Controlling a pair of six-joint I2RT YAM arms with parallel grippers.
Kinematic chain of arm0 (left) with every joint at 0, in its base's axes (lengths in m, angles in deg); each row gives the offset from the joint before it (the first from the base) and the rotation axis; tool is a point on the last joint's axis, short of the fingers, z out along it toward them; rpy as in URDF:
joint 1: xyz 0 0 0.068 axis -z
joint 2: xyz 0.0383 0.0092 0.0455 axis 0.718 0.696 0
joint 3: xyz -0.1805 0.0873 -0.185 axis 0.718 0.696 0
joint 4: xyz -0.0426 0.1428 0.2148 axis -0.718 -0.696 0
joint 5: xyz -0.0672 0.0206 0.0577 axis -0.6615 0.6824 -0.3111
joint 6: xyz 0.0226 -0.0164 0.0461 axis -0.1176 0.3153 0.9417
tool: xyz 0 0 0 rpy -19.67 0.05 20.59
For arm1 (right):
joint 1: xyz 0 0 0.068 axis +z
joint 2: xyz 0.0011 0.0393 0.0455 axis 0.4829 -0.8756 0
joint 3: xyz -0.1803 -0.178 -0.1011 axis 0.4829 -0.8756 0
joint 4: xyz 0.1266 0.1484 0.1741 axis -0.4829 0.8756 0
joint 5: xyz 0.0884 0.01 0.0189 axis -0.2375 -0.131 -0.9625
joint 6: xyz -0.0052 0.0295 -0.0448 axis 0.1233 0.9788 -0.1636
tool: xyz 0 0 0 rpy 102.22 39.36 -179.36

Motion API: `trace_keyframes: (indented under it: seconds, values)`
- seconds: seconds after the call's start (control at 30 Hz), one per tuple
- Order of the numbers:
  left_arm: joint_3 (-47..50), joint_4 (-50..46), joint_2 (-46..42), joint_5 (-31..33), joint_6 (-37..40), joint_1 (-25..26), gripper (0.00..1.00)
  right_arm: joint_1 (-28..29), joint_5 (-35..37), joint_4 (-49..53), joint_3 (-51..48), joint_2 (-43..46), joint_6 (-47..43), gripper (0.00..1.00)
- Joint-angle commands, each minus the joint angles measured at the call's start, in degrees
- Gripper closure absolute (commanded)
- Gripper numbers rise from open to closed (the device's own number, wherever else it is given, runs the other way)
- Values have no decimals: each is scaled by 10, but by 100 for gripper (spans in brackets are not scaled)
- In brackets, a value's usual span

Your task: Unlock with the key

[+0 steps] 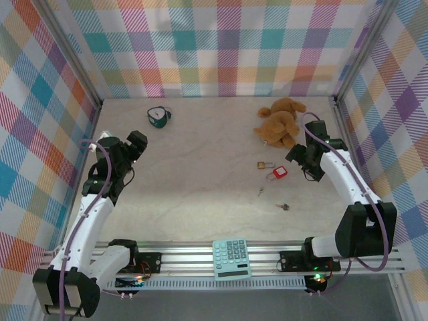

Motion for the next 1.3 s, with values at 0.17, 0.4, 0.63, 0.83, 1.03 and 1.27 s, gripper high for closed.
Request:
trace_keyframes:
  seconds: [0.17,0.4,0.63,0.83,1.03,1.27]
  values:
    - [-13,-87,68,-81,-19,14,23,38,-61,-12,1,-65,73,21]
    - [-4,-85,85,-76,1,76,23,56,-88,-44,21,-150,101,26]
    - [3,-60,94,-112,3,86,23,56,-81,-56,40,-208,111,29]
    - [9,-53,97,-115,10,88,23,56,-77,-65,48,-241,109,29]
    - [8,-54,102,-121,14,88,23,56,-49,-52,34,-235,98,30]
    - [16,-50,103,-126,15,88,23,54,-45,-48,3,-211,46,29]
